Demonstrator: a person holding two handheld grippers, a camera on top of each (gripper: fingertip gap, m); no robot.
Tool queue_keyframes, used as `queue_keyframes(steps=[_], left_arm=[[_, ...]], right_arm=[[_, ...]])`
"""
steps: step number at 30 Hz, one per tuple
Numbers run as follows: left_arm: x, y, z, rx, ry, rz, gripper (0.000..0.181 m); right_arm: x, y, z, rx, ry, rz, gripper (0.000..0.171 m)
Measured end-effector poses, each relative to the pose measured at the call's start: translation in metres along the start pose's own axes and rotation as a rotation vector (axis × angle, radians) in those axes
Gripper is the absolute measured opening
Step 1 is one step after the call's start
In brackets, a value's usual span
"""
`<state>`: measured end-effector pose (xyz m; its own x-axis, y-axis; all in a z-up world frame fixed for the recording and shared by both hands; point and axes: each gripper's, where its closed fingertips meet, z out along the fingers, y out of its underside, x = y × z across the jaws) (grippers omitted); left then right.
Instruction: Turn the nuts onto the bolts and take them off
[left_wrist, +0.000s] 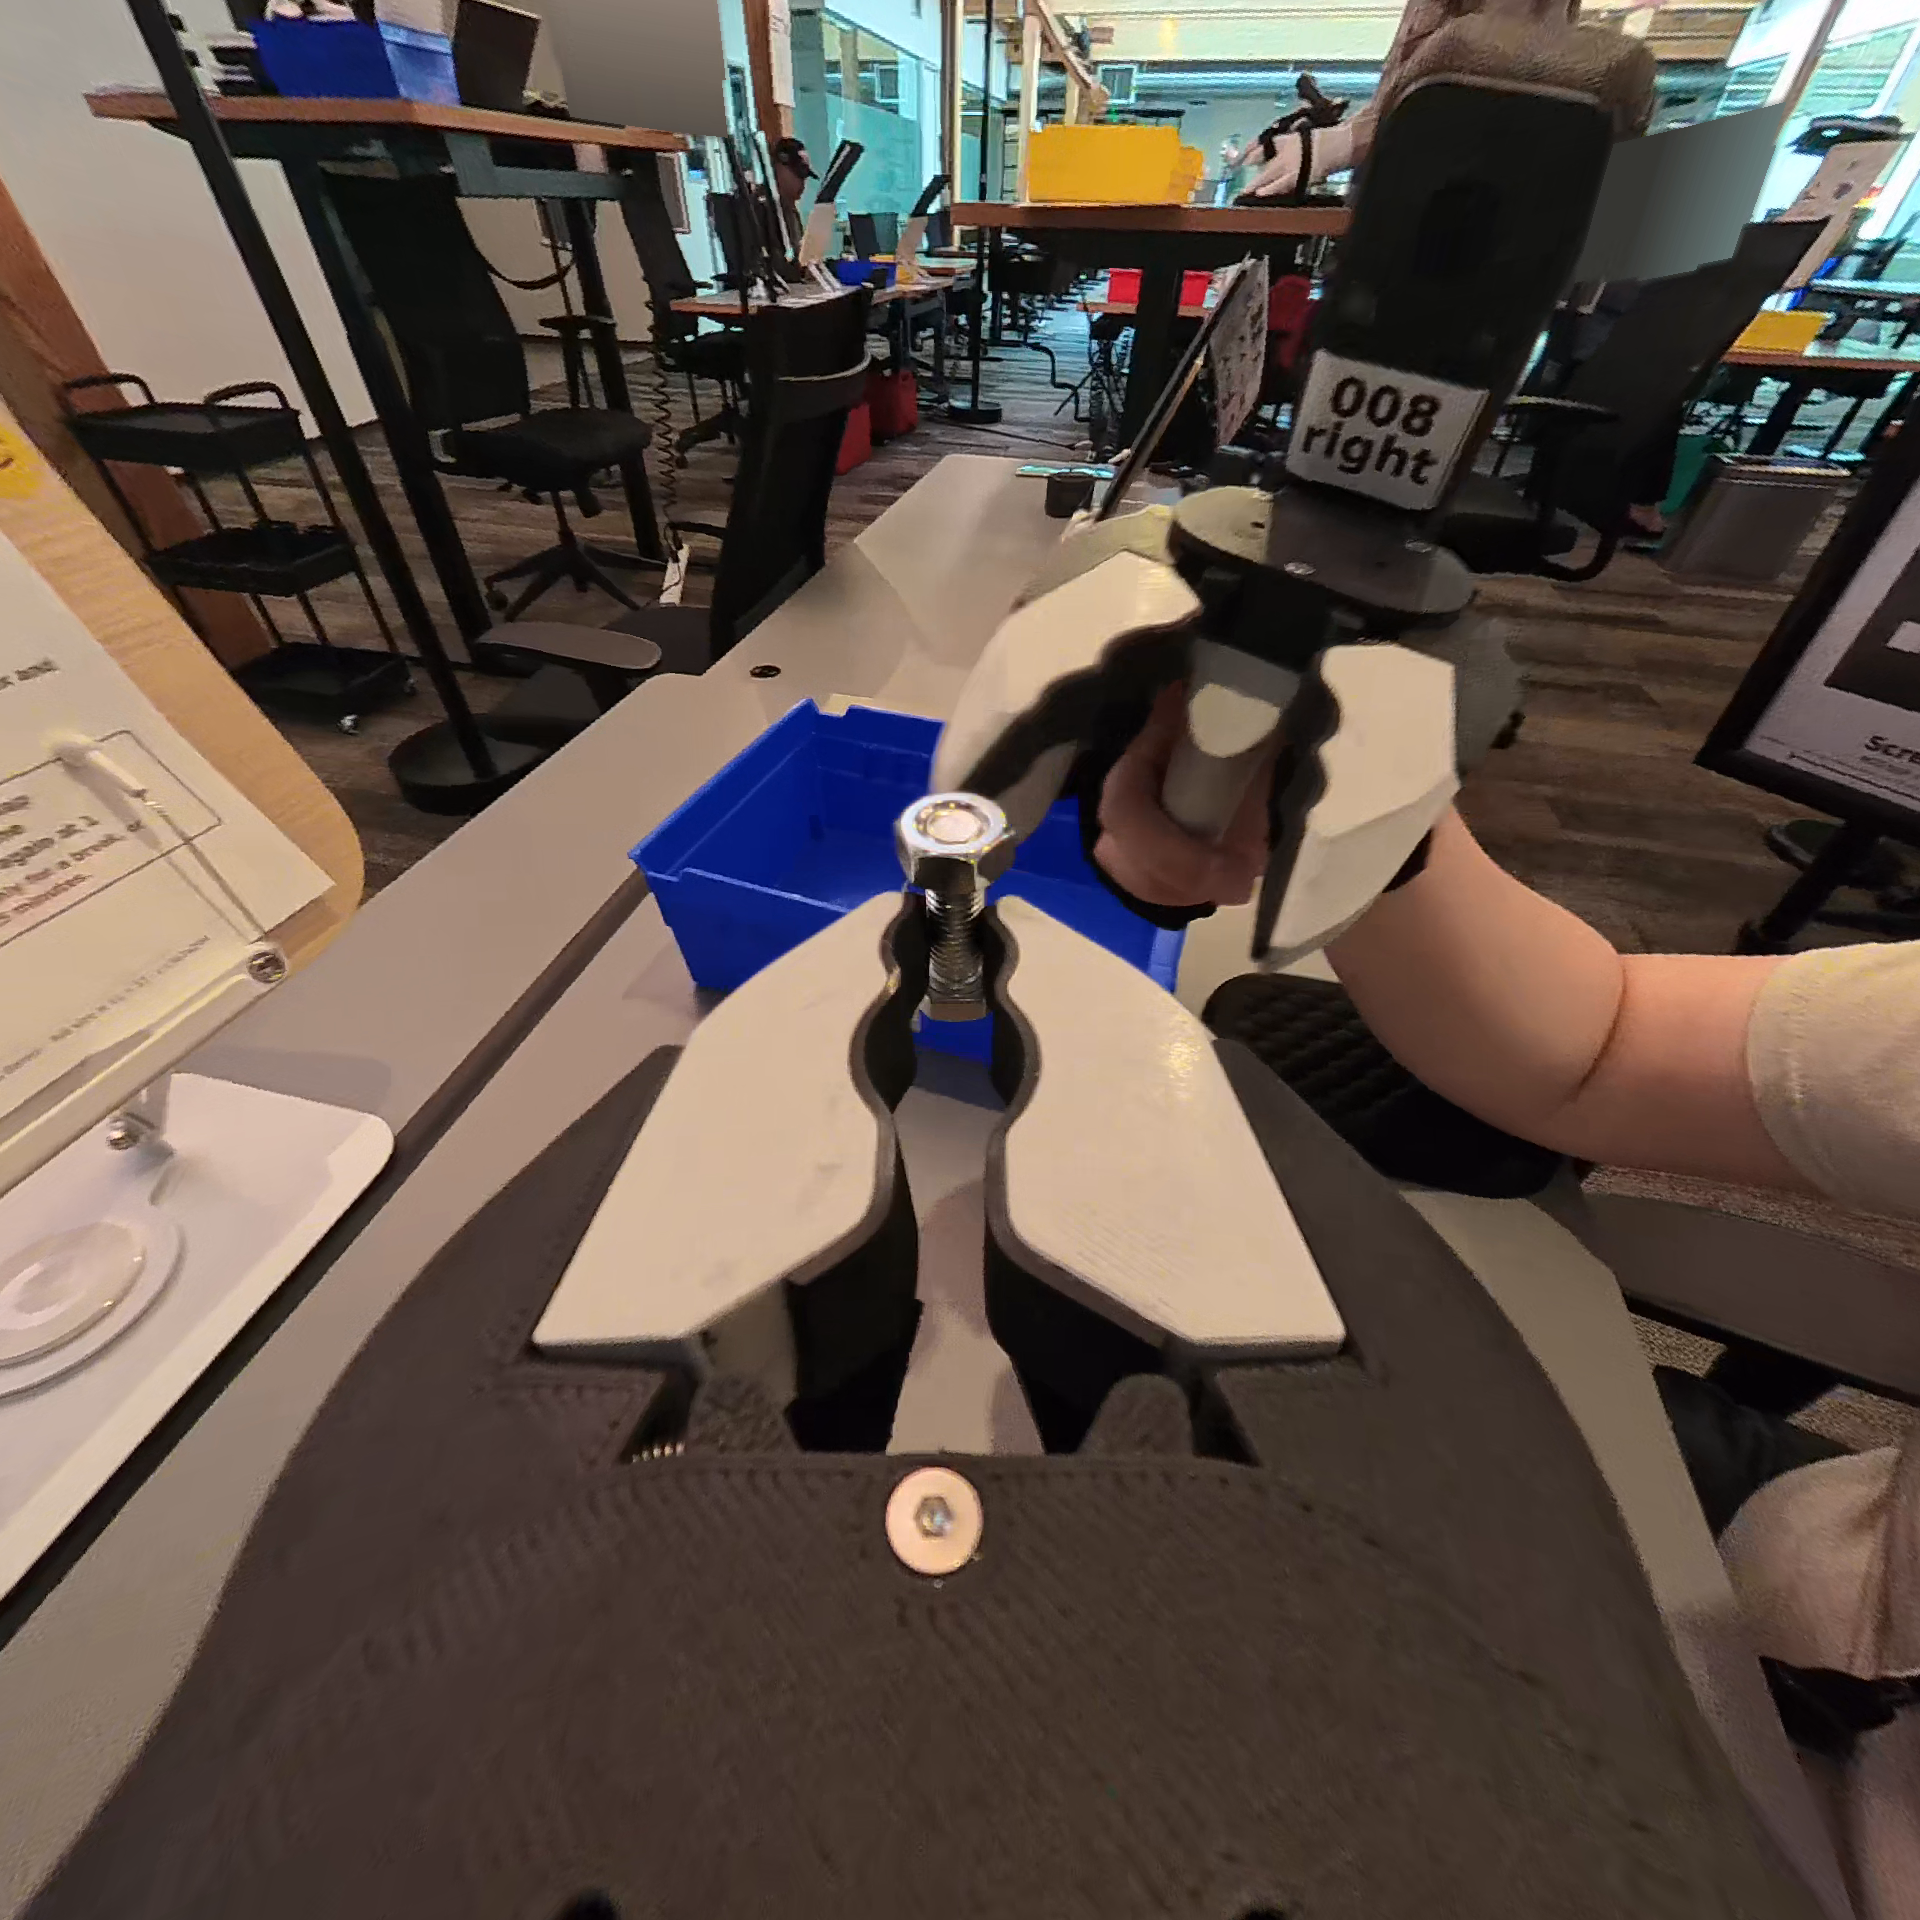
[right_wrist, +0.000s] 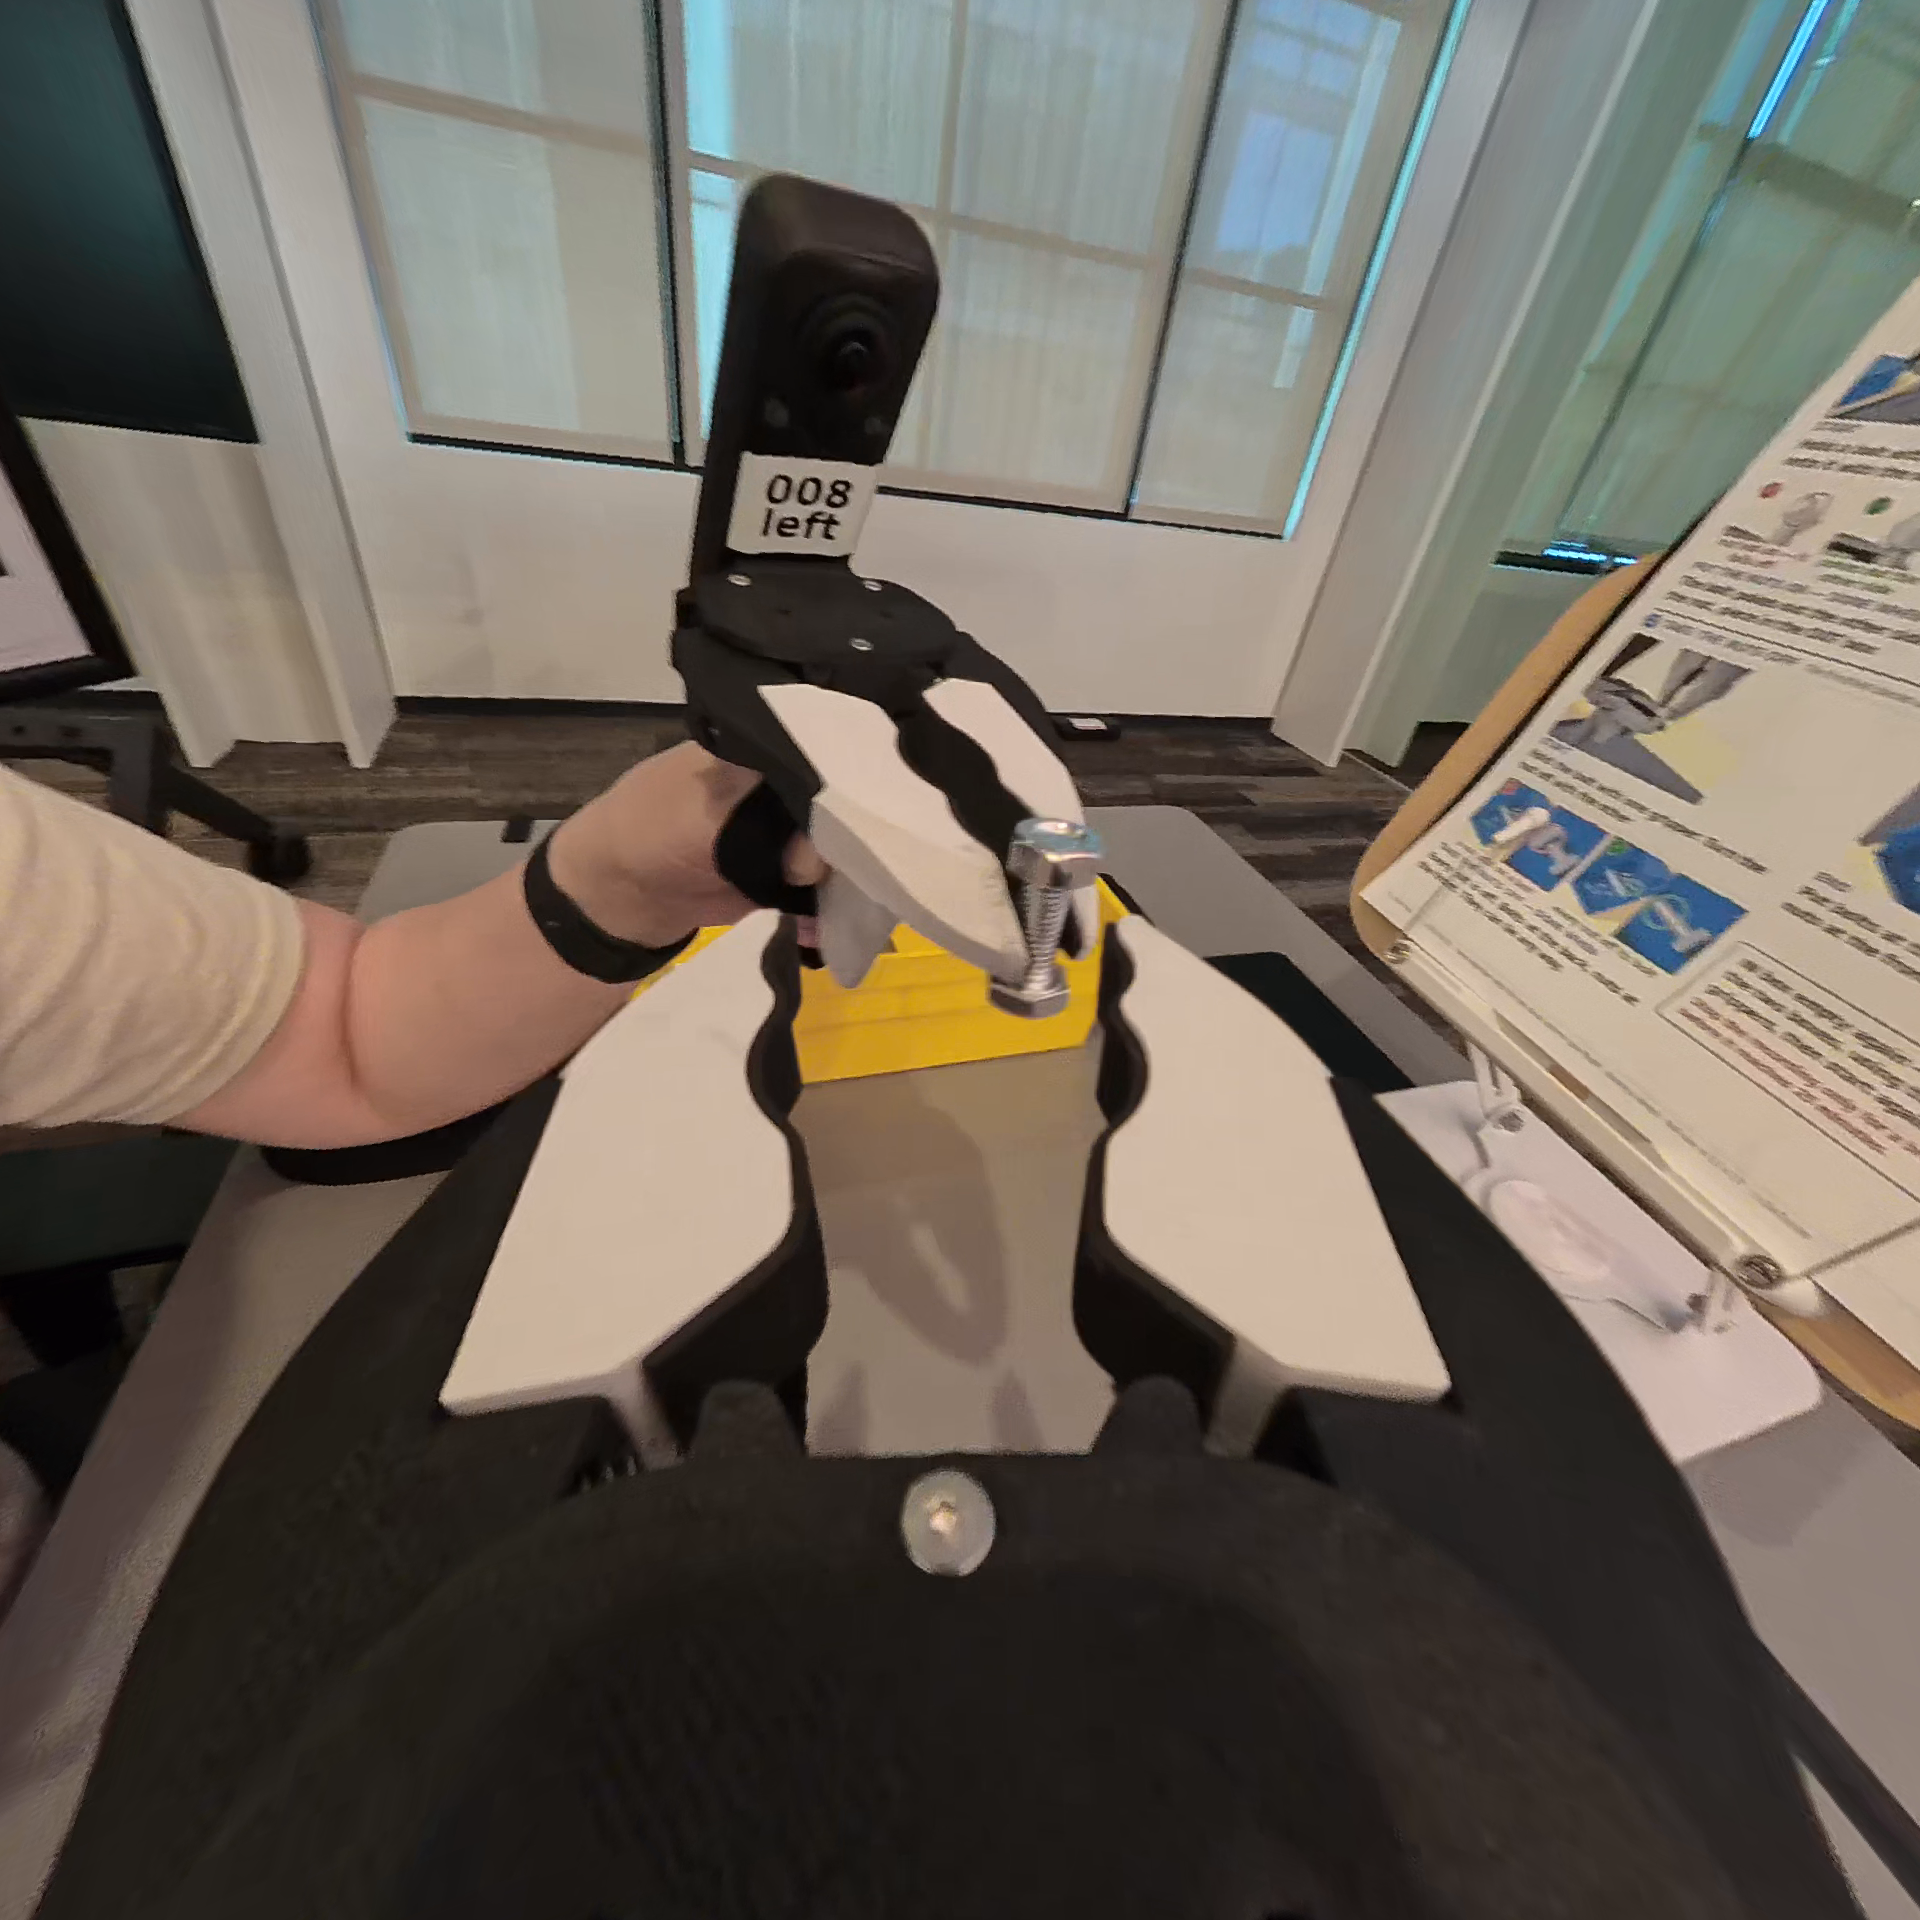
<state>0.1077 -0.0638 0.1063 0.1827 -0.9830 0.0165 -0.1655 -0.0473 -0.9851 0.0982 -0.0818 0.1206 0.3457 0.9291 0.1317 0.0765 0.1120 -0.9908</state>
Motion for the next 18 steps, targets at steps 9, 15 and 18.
queue_keyframes(steps=[9, 15, 18], left_arm=[[-0.001, -0.002, 0.0, 0.016, -0.013, -0.014, 0.009], [0.009, -0.001, 0.002, 0.002, 0.052, -0.022, 0.009], [0.014, 0.006, 0.013, -0.024, 0.063, -0.014, 0.009]], right_arm=[[-0.008, -0.004, -0.002, 0.012, -0.037, -0.031, 0.05], [-0.001, -0.014, -0.003, 0.098, -0.001, 0.011, 0.058], [-0.008, -0.006, 0.004, 0.052, -0.037, 0.012, 0.061]])
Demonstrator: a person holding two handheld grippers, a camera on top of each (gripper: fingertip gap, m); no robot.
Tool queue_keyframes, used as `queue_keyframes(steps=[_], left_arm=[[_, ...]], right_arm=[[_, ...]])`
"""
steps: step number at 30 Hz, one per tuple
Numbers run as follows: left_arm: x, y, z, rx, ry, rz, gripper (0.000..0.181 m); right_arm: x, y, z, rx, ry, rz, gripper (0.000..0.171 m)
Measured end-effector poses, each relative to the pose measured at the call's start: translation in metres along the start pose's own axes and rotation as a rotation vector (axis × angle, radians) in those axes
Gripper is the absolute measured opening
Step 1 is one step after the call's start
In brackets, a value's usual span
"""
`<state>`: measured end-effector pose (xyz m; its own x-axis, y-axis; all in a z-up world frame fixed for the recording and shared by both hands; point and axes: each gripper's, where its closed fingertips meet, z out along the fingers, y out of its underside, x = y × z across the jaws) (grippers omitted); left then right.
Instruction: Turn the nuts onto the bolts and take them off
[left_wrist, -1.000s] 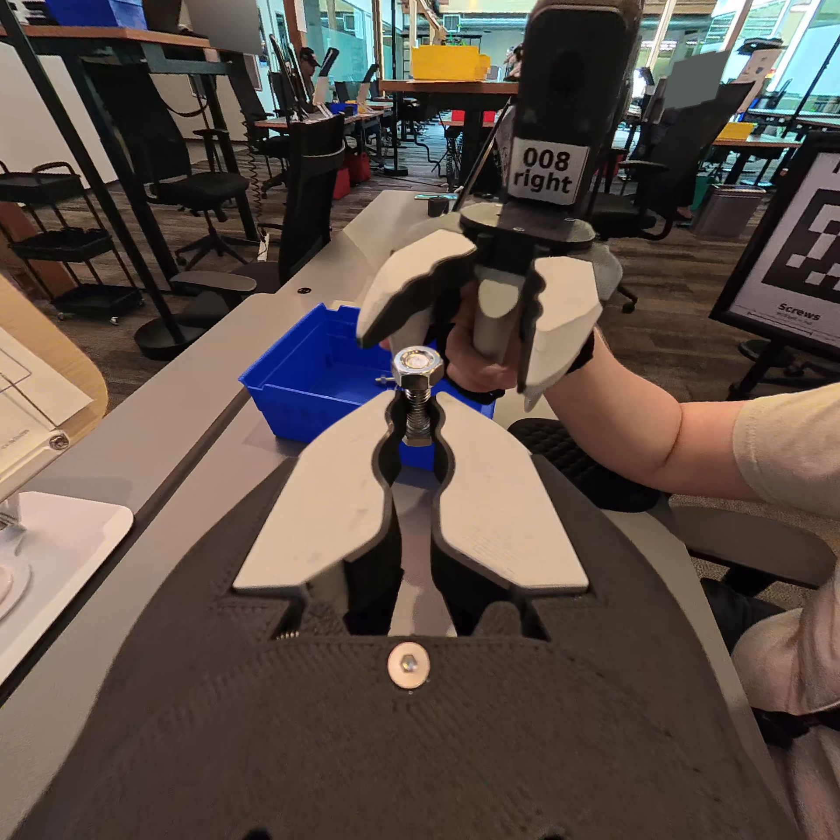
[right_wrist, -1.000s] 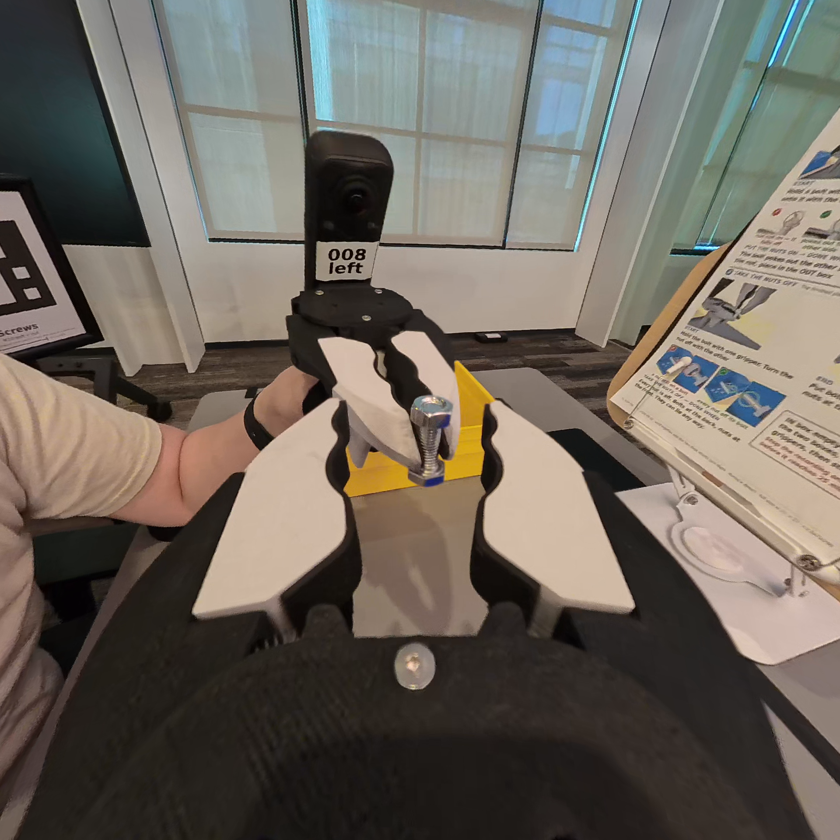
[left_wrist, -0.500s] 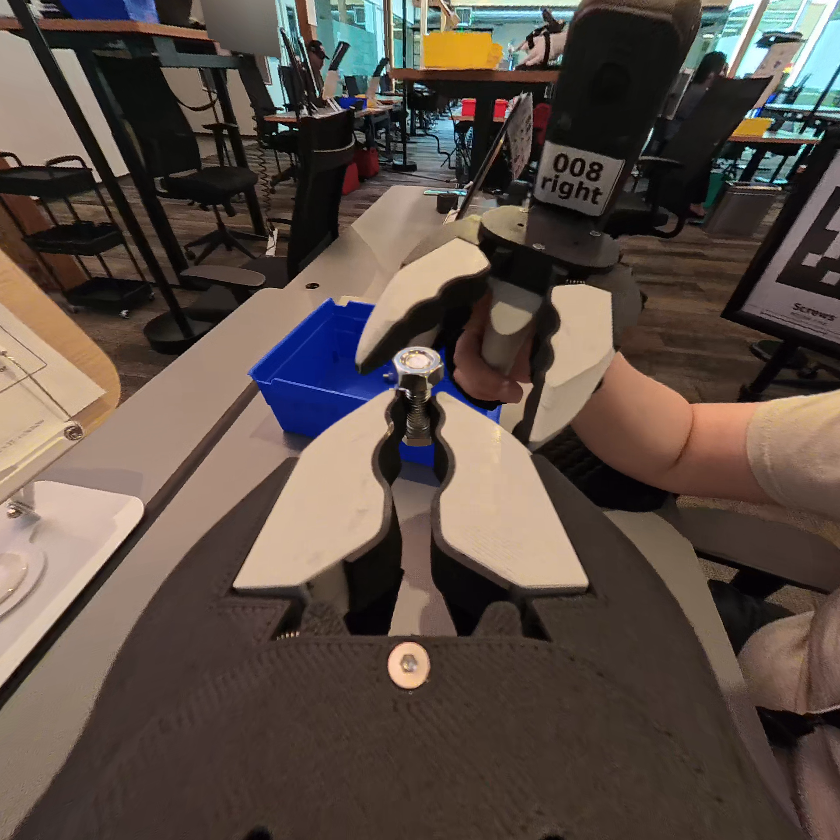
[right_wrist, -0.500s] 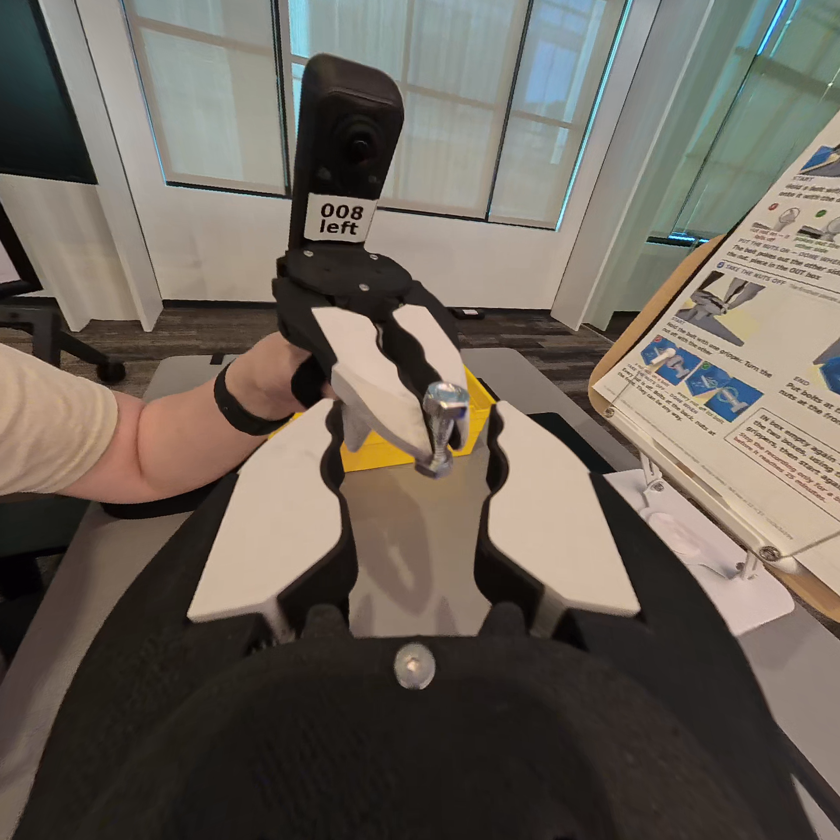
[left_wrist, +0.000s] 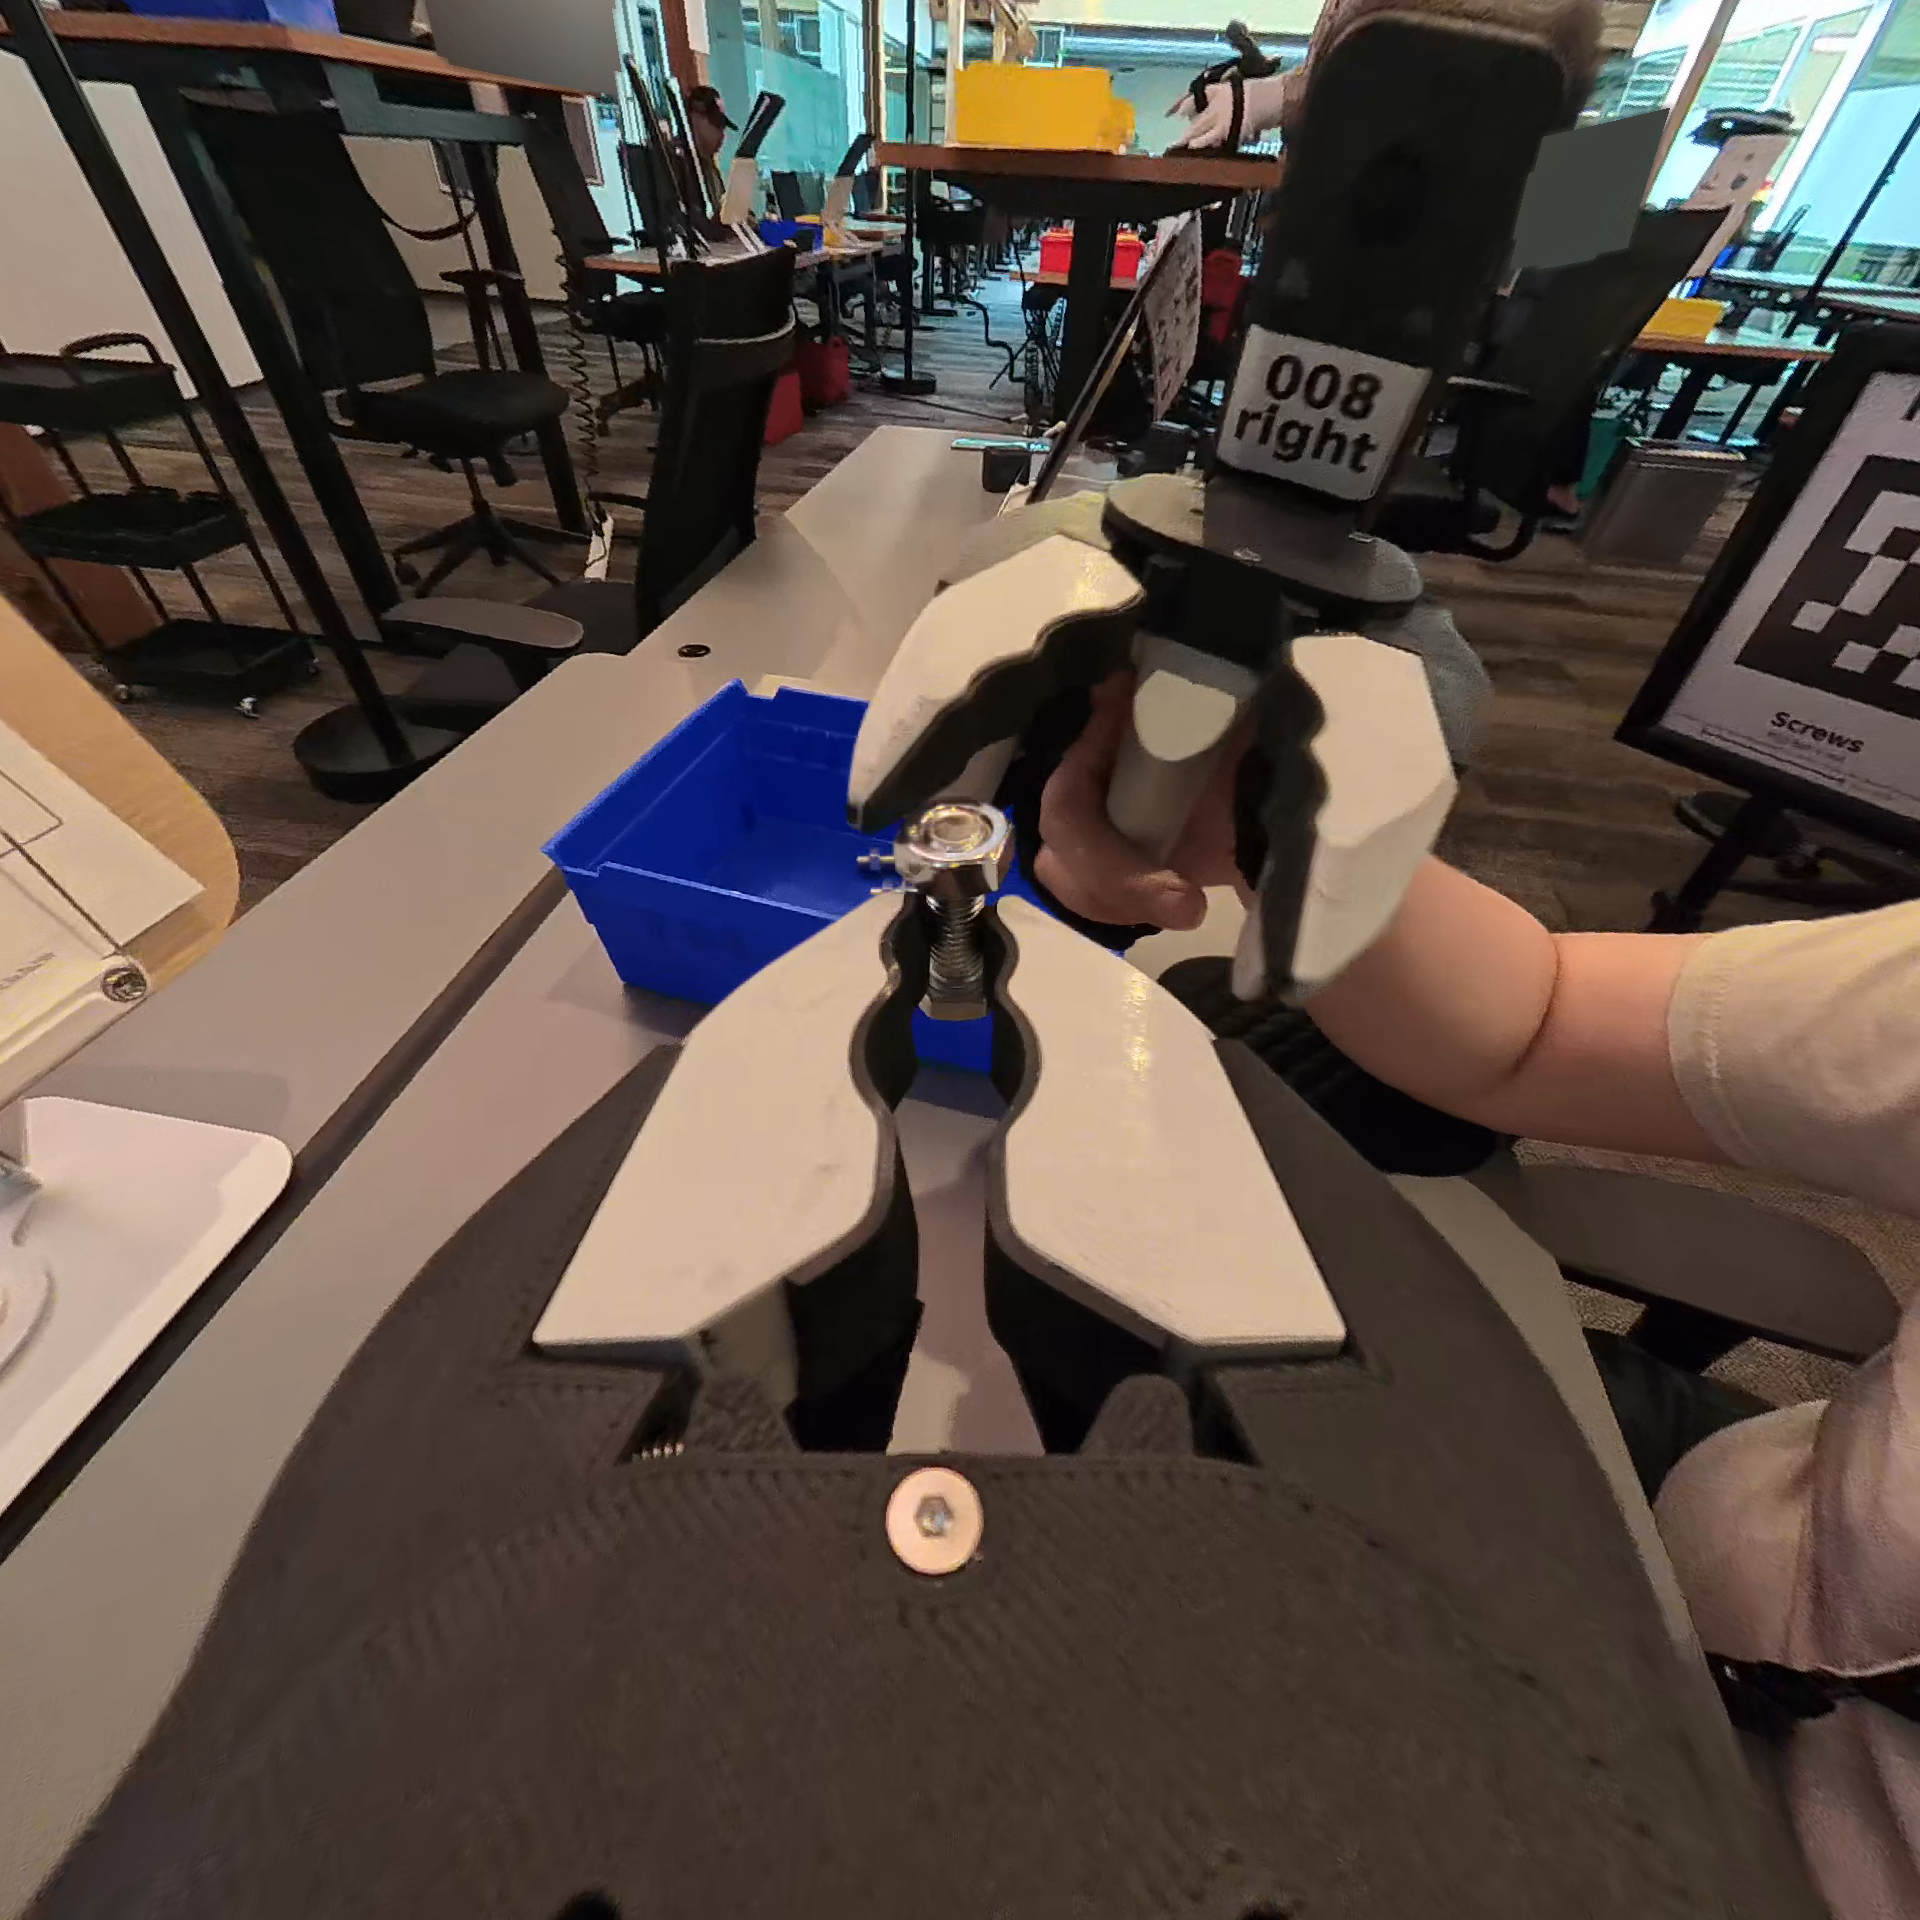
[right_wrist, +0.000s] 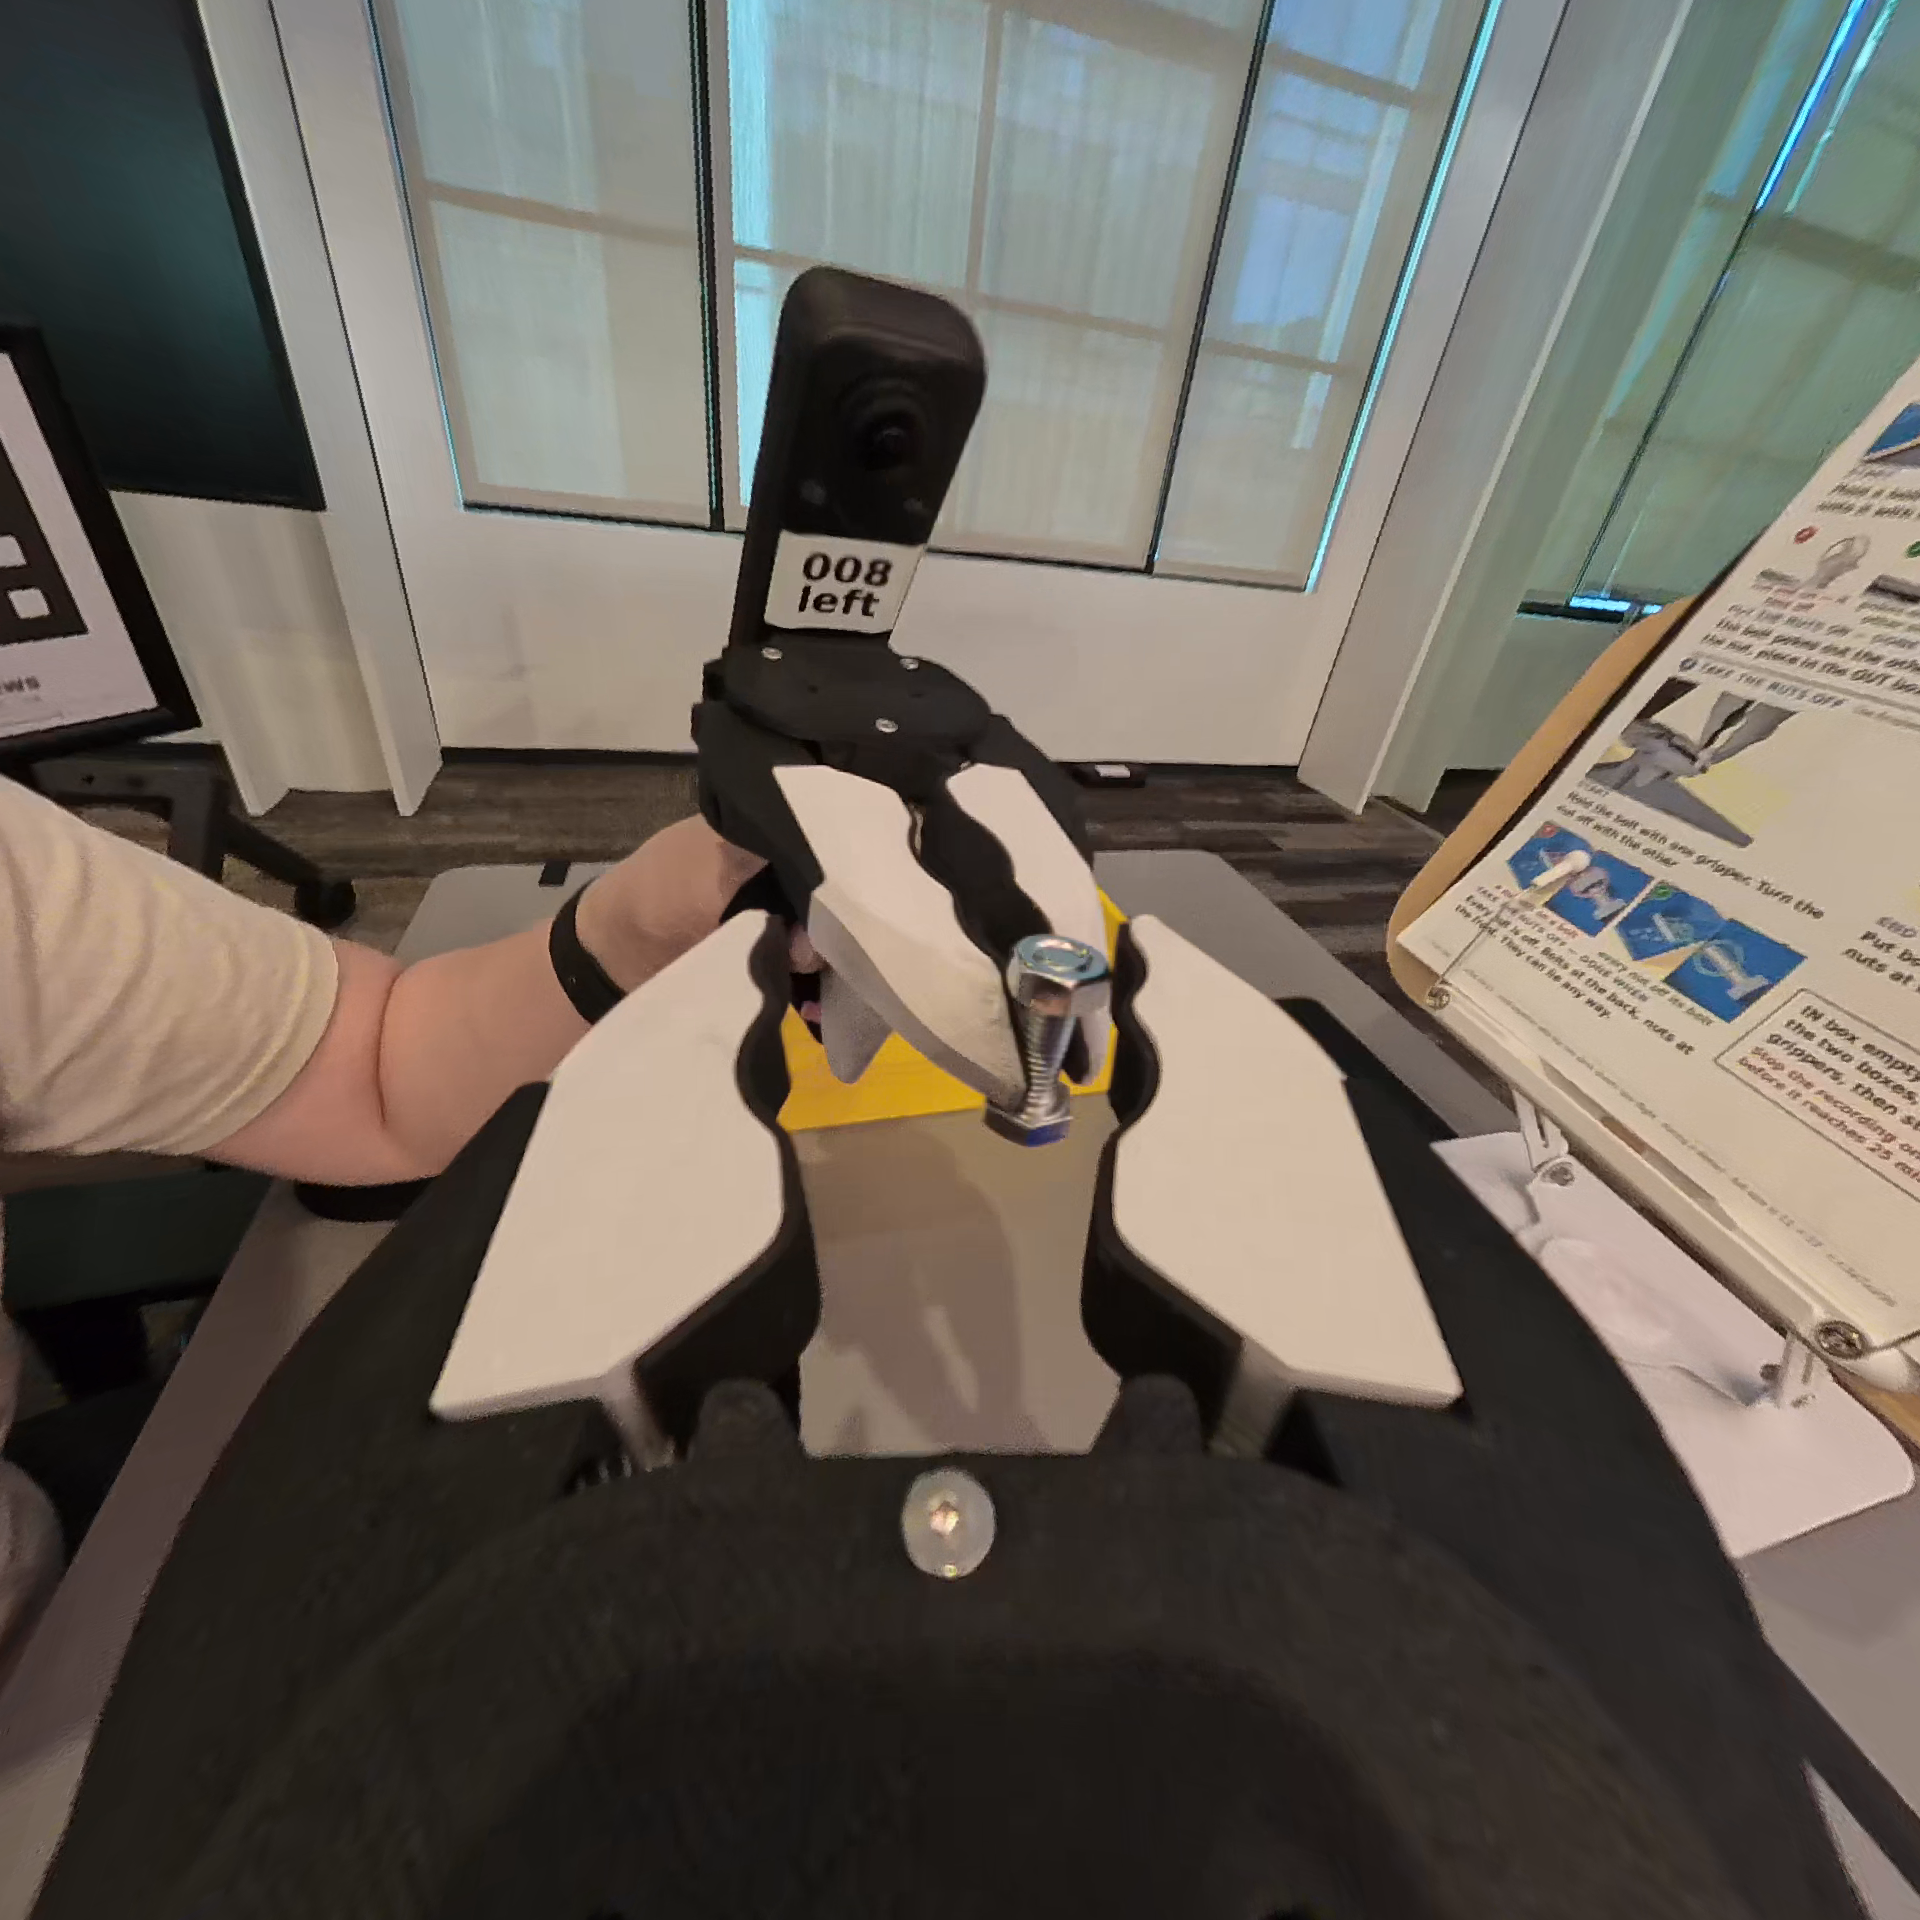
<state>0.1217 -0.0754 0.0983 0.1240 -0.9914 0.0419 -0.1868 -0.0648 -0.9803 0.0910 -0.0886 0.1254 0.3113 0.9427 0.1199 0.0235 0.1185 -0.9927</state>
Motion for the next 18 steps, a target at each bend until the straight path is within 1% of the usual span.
queue_keyframes(steps=[1, 3, 5, 8, 10, 15, 17, 18], left_arm=[[-0.002, 0.0, 0.0, 0.0, -0.01, -0.001, 0.009], [-0.009, -0.002, -0.006, 0.014, -0.024, -0.019, 0.009], [-0.02, -0.006, -0.014, 0.047, -0.064, -0.036, 0.009], [-0.02, -0.007, -0.019, 0.051, -0.04, -0.059, 0.009], [-0.017, -0.005, -0.016, 0.032, -0.03, -0.045, 0.009], [-0.012, -0.001, -0.014, 0.008, 0.012, -0.063, 0.009], [-0.009, 0.0, -0.015, -0.006, 0.037, -0.076, 0.009], [-0.008, -0.001, -0.017, -0.002, 0.045, -0.077, 0.009]], right_arm=[[-0.001, 0.001, 0.0, -0.014, 0.0, -0.014, 0.067], [-0.002, -0.001, -0.005, -0.018, 0.002, -0.055, 0.053], [-0.005, -0.007, -0.014, -0.001, -0.037, -0.041, 0.039], [0.006, -0.013, -0.019, 0.033, 0.015, -0.019, 0.042], [0.011, -0.011, -0.018, 0.032, 0.037, -0.037, 0.049], [0.011, 0.01, -0.006, -0.056, 0.056, -0.149, 0.059], [0.012, 0.019, -0.002, -0.091, 0.046, -0.124, 0.059], [0.01, 0.022, 0.0, -0.089, 0.013, -0.098, 0.059]])
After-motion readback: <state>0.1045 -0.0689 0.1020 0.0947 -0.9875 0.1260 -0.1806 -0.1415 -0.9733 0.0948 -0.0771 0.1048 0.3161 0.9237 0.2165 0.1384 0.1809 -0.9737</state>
